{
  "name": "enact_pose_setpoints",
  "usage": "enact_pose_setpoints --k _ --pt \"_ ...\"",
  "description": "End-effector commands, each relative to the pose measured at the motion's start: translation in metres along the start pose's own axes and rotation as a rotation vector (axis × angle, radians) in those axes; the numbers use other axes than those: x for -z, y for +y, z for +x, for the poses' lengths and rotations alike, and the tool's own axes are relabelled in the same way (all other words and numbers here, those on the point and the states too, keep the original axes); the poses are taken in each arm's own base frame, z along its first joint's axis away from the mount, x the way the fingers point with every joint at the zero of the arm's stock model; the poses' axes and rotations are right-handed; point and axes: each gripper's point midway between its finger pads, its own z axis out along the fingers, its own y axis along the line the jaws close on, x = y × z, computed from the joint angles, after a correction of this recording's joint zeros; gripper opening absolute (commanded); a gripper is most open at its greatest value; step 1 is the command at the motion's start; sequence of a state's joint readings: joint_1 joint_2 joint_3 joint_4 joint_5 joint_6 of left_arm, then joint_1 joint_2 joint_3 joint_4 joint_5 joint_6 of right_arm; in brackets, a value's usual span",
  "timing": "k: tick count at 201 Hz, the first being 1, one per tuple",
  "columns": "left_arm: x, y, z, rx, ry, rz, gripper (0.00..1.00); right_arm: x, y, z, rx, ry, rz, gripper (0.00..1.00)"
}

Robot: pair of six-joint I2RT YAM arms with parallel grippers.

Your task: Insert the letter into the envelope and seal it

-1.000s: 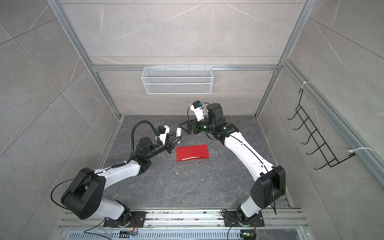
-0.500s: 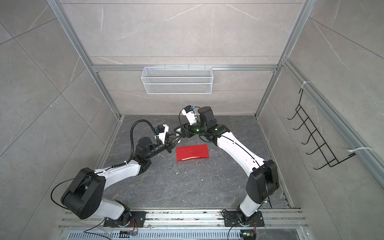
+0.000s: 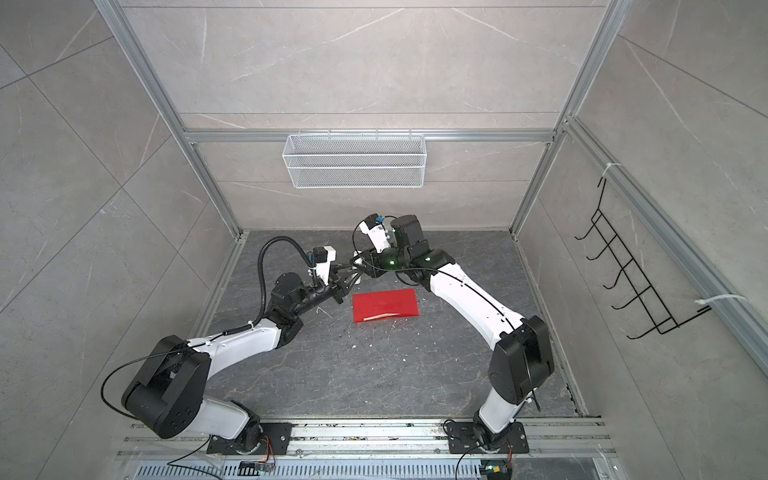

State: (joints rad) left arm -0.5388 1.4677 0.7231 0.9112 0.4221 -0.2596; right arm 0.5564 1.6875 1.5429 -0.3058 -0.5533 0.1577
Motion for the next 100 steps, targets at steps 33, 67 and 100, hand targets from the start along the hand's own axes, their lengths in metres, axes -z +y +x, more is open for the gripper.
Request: enact_pose_setpoints --k 33,67,100 --pt "0.005 -0.023 -0.033 -0.063 -0.005 0.136 0.52 0.019 0.012 -0.008 0.239 0.097 0.036 0.0" --pt "0.028 -0.032 -0.036 -0.029 0.066 0.289 0.68 0.034 0.027 -0.005 0.359 0.159 -0.008 0.0" --pt "0.043 -0.048 -0.041 -0.038 0.083 0.42 0.7 0.042 0.047 0.001 0.392 0.187 -0.112 0.0"
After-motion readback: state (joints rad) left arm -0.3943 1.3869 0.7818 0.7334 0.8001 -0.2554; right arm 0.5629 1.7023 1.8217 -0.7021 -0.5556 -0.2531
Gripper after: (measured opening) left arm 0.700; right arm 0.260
